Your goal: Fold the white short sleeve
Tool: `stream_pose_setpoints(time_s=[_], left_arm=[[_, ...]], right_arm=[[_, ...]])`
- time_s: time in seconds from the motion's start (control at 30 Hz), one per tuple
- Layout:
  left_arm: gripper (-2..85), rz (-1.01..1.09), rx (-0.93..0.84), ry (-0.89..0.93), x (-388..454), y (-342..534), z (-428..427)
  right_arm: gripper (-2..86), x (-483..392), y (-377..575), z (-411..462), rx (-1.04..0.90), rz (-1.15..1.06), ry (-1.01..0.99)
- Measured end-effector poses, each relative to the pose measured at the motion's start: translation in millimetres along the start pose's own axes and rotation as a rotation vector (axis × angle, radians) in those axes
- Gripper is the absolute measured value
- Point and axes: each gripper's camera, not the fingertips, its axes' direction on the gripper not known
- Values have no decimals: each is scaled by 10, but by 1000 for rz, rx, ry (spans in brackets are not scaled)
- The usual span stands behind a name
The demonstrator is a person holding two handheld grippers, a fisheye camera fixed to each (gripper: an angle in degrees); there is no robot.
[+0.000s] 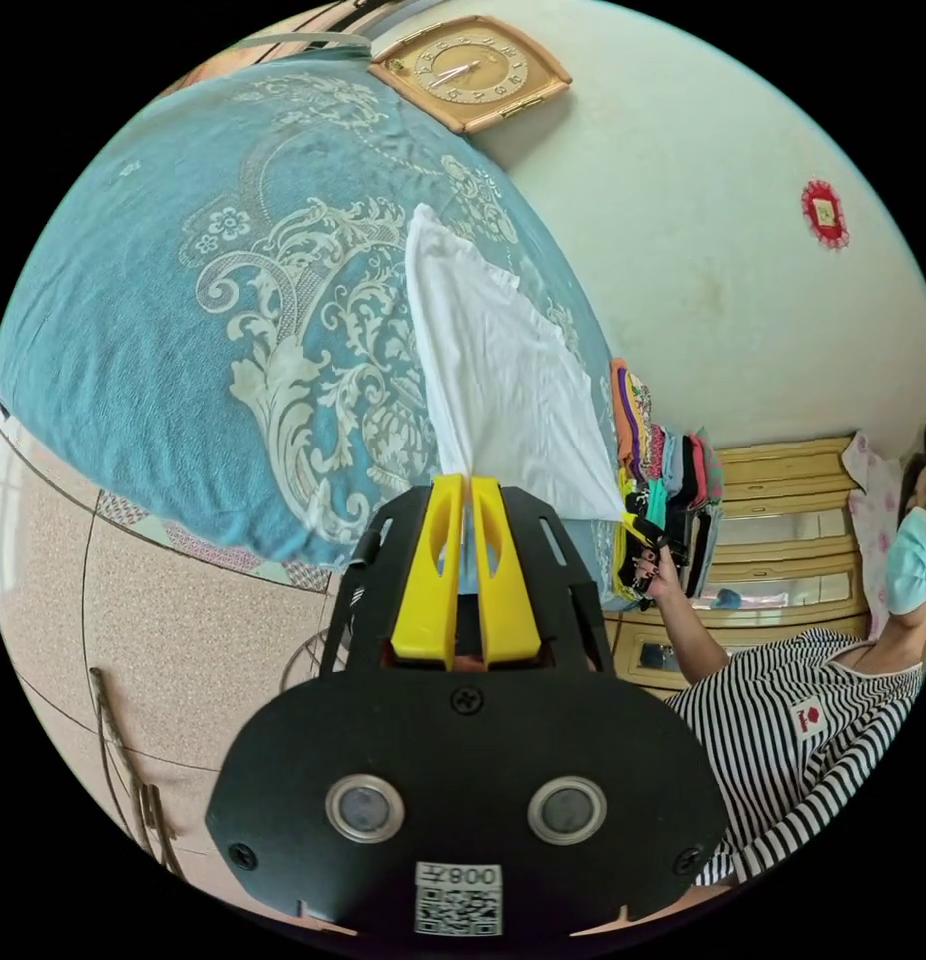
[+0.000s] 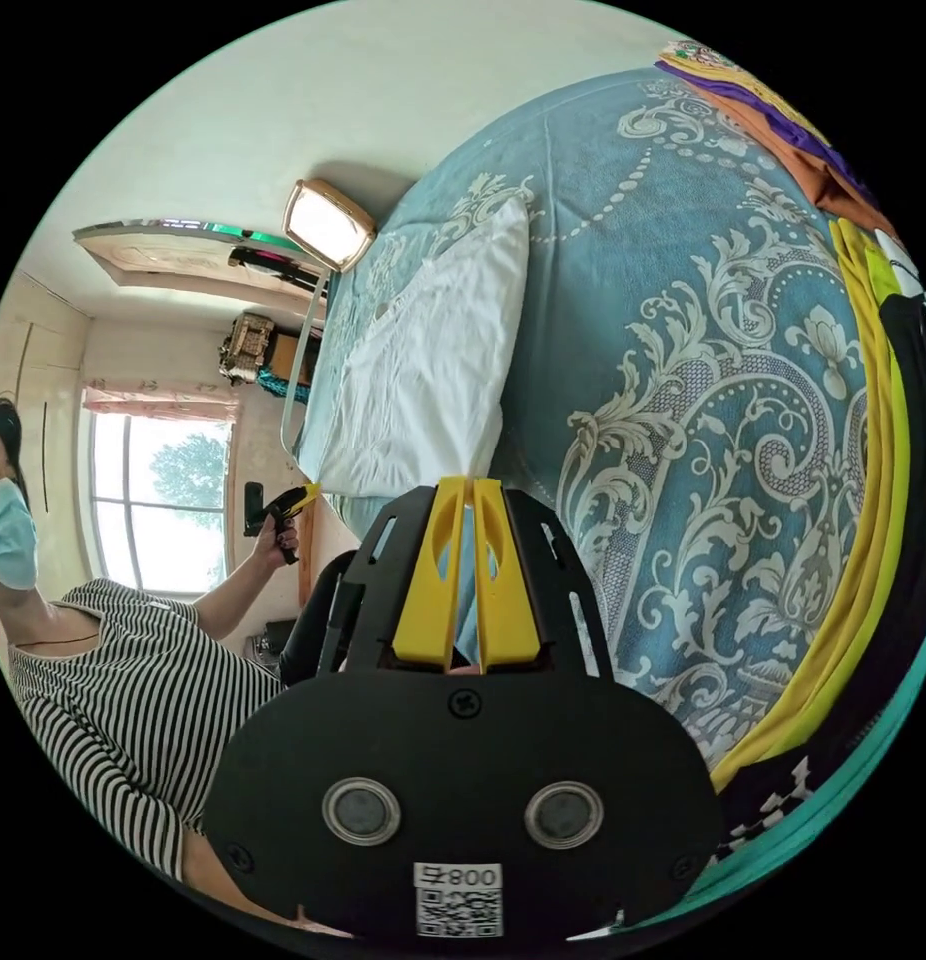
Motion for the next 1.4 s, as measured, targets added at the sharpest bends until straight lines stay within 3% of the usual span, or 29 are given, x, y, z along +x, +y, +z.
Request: stream_pose_setpoints(time_s=[0.2, 0.53, 0.7, 0.8, 1.03, 1.07, 1.23, 1.4], left_arm=[[11, -48, 1, -21, -108, 224, 181], [6, -102, -16, -119, -26, 552, 706], [3, 10, 42, -145, 386, 691, 921], [2, 140, -28, -91, 769, 700, 1382], [3, 197, -239, -225, 1128, 756, 2628], [3, 181, -216, -197, 1132, 788, 2691], [6, 182, -198, -201, 1335, 925, 2947], [25, 276, -196, -106, 1677, 1075, 3286]], right_arm=[[9, 20, 148, -12, -79, -42, 12], [6, 467, 449, 267, -140, 99, -9], [2, 378, 633, 60, -58, 123, 121], [2, 32, 639, 5, 16, 19, 143], [0, -358, 462, 969, -256, -161, 607], [1, -396, 516, 964, -199, -209, 615], [5, -218, 544, 790, -178, -108, 483], [22, 58, 746, 321, 7, 26, 282]])
